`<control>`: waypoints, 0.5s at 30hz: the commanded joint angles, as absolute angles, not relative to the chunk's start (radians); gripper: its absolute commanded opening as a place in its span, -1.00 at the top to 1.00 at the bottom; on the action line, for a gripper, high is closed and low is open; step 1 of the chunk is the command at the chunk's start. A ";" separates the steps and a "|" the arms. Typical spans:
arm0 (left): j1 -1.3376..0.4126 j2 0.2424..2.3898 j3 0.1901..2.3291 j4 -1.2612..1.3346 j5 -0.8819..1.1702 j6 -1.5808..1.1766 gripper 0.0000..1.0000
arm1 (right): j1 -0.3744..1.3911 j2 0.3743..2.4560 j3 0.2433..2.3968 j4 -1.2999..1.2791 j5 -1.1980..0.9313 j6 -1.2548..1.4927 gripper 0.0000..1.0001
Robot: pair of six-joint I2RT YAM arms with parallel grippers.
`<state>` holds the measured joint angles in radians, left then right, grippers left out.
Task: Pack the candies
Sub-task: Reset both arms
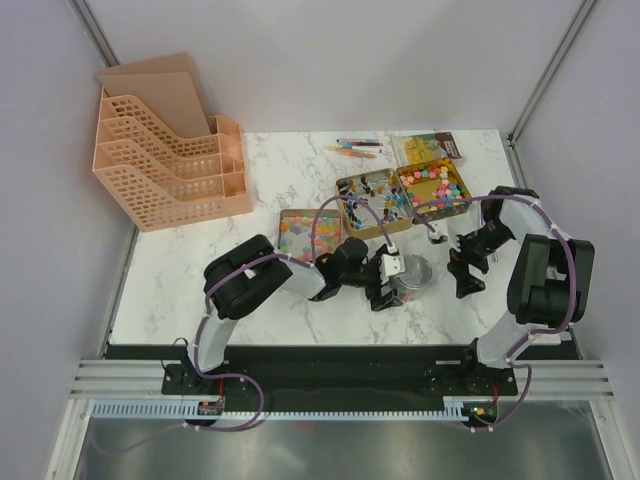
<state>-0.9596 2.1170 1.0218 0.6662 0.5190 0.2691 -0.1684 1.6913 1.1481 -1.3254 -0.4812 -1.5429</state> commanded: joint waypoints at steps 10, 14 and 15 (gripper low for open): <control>-0.954 1.594 0.992 -0.084 0.218 0.249 -1.00 | -0.365 1.603 1.430 -1.292 -0.664 -1.234 -0.96; -0.943 1.485 1.176 -0.152 -0.046 0.271 -1.00 | -0.365 1.540 1.450 -1.060 -0.667 -0.660 -0.96; -0.939 1.488 1.246 -0.150 -0.107 0.284 -1.00 | -0.365 1.510 1.441 -0.966 -0.654 -0.578 -0.96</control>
<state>-0.9539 1.5539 1.0721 -0.0738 0.1497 0.2646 -0.3698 1.5883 1.4143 -1.1801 -0.6025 -1.0103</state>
